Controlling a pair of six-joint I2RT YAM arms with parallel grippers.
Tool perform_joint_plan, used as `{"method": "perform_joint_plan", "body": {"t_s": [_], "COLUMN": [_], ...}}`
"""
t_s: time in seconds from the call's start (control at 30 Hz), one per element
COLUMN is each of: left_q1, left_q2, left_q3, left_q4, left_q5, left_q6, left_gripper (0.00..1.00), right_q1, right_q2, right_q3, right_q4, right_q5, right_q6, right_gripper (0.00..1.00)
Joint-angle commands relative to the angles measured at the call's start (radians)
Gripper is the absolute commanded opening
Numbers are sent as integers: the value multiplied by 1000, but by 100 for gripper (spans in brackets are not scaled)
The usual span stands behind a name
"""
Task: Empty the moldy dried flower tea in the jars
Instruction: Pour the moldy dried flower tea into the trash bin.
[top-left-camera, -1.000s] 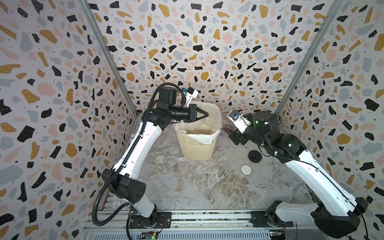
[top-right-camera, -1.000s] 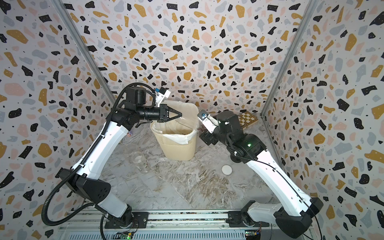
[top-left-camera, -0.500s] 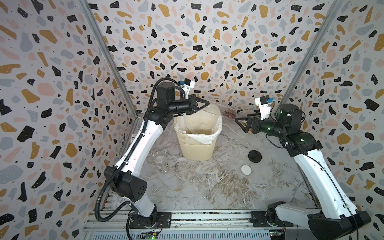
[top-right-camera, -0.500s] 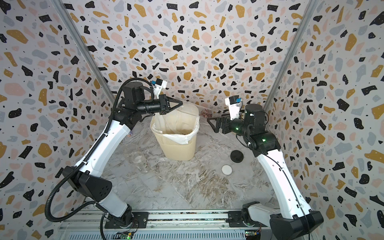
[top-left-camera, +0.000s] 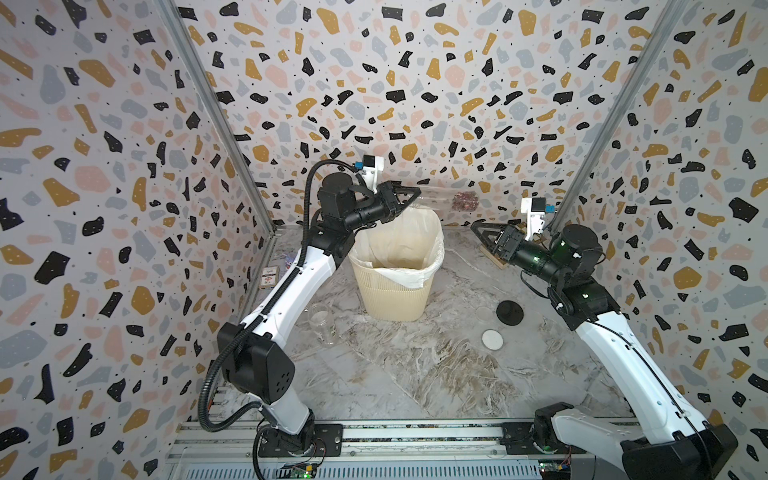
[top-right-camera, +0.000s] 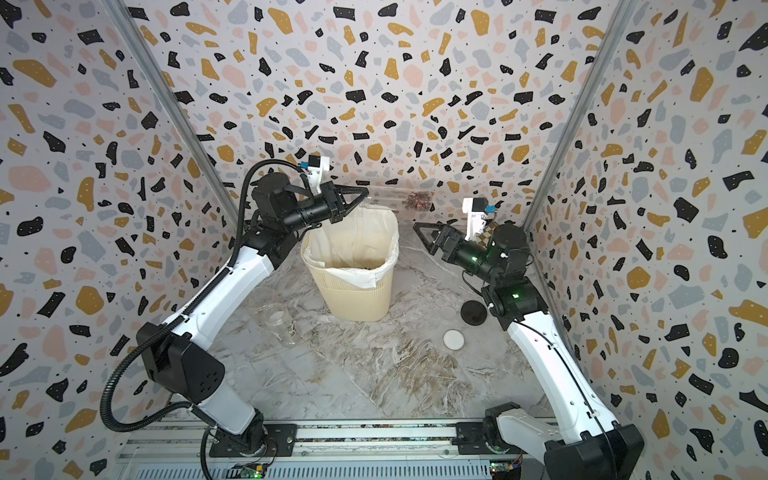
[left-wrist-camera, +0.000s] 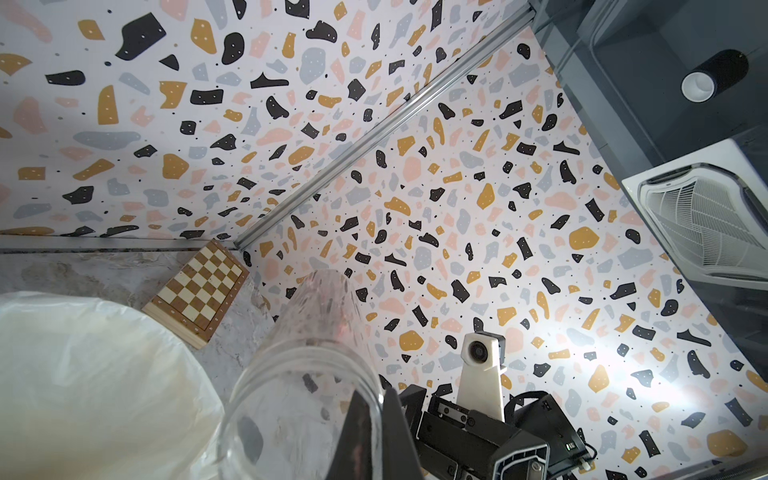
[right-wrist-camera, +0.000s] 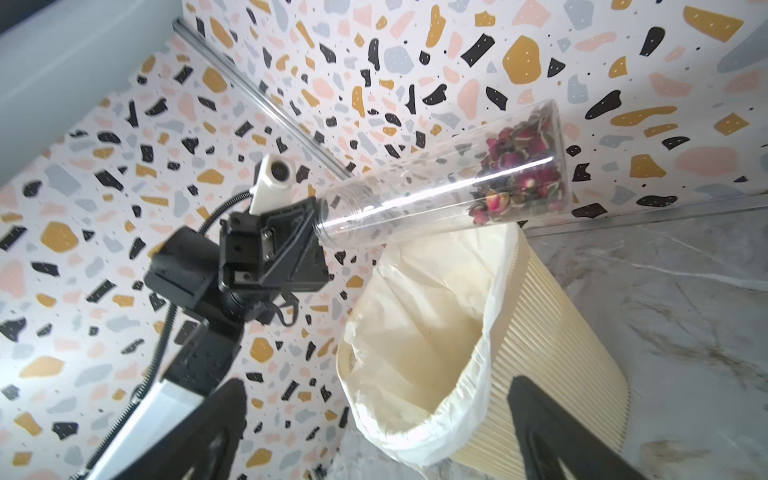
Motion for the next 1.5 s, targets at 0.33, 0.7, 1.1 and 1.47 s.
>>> {"method": "perform_joint_plan", "body": {"t_s": [0.33, 0.7, 1.1, 1.47], "left_q1": [-38, -64, -100, -110], "left_q2": [-46, -92, -106, -108], "left_q3": [-81, -160, -213, -250], "left_q4": [251, 317, 338, 363], "left_q5": [-54, -49, -52, -54], "left_q6": [-46, -75, -80, -89], "left_gripper": [0, 0, 0, 0], "right_q1": [-4, -2, -3, -8], "right_q2": [58, 193, 258, 279], "right_q3": [-146, -94, -60, -53], "right_q4": [468, 554, 648, 682], "right_q5": [136, 146, 169, 162], "right_q6": [630, 729, 793, 811], "right_gripper": [100, 100, 100, 91]}}
